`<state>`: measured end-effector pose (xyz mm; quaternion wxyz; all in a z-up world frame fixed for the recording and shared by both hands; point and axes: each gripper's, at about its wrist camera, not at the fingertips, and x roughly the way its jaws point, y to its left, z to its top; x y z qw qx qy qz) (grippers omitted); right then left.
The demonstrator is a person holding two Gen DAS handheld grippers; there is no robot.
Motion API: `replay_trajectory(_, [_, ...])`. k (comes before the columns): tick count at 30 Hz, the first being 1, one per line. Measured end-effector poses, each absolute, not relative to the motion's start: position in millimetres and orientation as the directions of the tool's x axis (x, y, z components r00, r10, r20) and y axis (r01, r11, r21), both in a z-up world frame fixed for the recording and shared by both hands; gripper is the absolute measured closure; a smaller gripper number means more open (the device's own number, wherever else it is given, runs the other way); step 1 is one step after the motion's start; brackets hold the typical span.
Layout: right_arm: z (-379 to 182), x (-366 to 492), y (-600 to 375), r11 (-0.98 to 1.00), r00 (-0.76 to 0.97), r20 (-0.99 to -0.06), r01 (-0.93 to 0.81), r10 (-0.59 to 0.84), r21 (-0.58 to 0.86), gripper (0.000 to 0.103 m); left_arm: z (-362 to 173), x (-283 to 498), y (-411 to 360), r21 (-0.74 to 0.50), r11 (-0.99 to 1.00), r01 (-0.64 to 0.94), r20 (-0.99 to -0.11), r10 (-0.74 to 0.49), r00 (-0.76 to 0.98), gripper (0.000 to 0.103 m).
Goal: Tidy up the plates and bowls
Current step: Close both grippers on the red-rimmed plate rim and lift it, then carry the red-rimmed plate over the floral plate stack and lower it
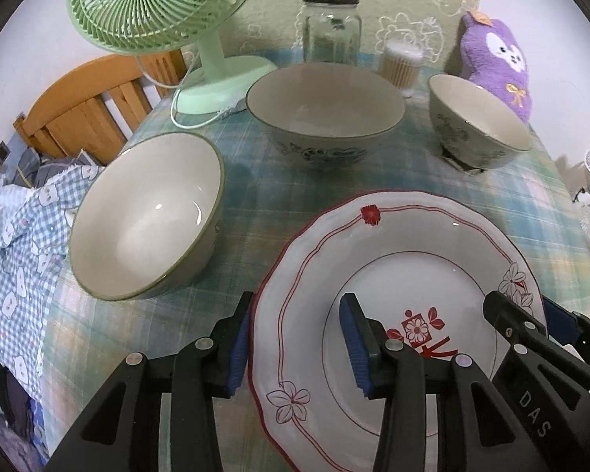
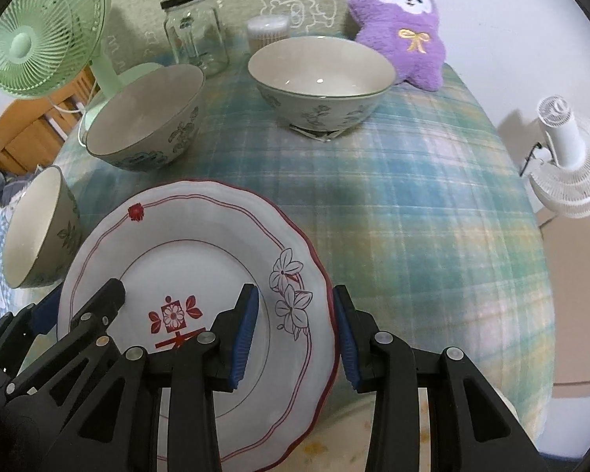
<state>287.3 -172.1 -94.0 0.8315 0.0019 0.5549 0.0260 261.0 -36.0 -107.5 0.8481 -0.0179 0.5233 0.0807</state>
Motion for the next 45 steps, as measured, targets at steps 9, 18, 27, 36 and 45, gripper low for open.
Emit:
replay_trajectory(9, [-64,249,-187,0.999,0.434,-0.901,0.032,0.0,0.015,0.061,-83,232,-53,0.036,0.996,-0.083,-0.872,0.071,0.484,0.06])
replay_trajectory(18, [-46,202,-216,0.994,0.456,-0.888,0.11,-0.057,-0.007,0.061,-66,202,-80,0.028,0.999,0.02,-0.852,0.014,0.523,0.06])
replay_trajectory(27, [-52,170,-257,0.991,0.43,-0.901,0.13,-0.052,0.005,0.061,-72,174,-119,0.046,0.998,0.046,-0.863,0.016,0.505,0.06])
replay_trajectory(36, [-65,152,-292,0.994,0.406,-0.912,0.113,-0.054,-0.009,0.061,-89,153,-157,0.057,0.997,0.055,-0.884,0.025,0.468,0.06])
replay_trajectory(45, [-80,142,-311,0.997,0.378,-0.925,0.072,-0.032,-0.005,0.061,-105,139,-178,0.08,0.997,0.022,-0.894,0.062,0.443,0.06])
